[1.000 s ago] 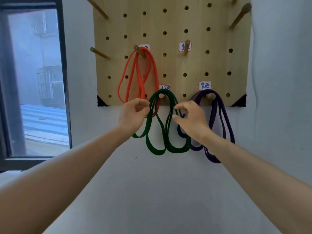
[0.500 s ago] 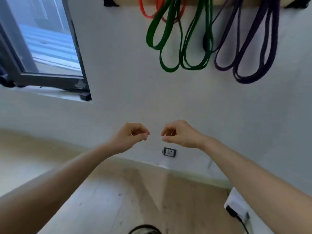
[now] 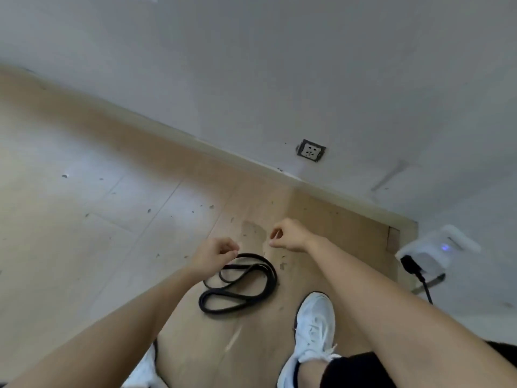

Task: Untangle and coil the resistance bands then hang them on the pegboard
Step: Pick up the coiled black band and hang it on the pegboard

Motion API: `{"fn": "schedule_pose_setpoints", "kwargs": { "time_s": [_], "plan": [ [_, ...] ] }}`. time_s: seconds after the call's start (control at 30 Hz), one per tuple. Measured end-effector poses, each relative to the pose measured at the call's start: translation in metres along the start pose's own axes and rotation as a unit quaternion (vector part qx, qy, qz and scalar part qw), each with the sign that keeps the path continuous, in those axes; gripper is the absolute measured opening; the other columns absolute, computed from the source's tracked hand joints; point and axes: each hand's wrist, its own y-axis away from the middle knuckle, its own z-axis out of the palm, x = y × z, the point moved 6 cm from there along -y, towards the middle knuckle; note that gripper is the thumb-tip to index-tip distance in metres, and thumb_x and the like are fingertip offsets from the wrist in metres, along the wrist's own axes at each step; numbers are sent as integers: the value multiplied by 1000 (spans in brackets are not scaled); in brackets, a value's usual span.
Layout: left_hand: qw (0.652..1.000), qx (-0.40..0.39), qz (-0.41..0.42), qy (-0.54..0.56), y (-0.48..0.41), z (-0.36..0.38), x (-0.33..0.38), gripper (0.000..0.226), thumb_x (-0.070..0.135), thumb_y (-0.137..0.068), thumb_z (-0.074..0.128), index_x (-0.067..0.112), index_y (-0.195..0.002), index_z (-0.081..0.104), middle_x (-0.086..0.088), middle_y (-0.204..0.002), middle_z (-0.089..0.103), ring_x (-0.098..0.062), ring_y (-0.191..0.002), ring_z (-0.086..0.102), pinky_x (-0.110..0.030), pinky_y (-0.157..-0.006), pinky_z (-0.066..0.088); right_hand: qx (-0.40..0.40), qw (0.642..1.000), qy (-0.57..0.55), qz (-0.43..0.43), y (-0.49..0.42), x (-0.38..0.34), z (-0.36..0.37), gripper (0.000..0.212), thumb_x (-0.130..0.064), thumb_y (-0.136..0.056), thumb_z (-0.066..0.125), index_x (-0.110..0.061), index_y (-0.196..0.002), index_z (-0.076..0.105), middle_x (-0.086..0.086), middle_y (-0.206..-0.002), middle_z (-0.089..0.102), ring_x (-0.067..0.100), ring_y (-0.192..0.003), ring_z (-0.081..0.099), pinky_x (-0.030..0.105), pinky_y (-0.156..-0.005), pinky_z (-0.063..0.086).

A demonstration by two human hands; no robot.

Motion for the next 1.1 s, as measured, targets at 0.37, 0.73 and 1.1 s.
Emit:
{"fn": "schedule_pose_setpoints", "kwargs": {
  "time_s": [0.37,0.73,1.1],
  "plan": [
    [990,-2,-98,-101,-3,66,-111,51,37,-95,66,35,-144,52,2,-161,32,-30,-144,32,-42,-117,32,92,953,-192,214,-30,101,148,71,-29,-85,81,-4,-141,46,14,-139,57,31,-125,57,37,-101,47],
    [982,17,-132,-131,0,72,-139,55,23,-93,61,19,-148,51,-2,-149,46,-30,-129,47,-39,-106,43,66,928,-257,263,-40,106,179,14,-16,-77,76,-11,-88,68,5,-84,68,22,-80,63,28,-66,47],
    [980,152,-104,-77,12,-10,-90,20,33,-88,65,32,-106,72,12,-117,62,-19,-104,63,-34,-82,50,23,938,-339,71,-36,32,95,22,-9,-79,85,-13,-86,64,14,-97,71,27,-88,69,37,-83,58]
  ]
}}
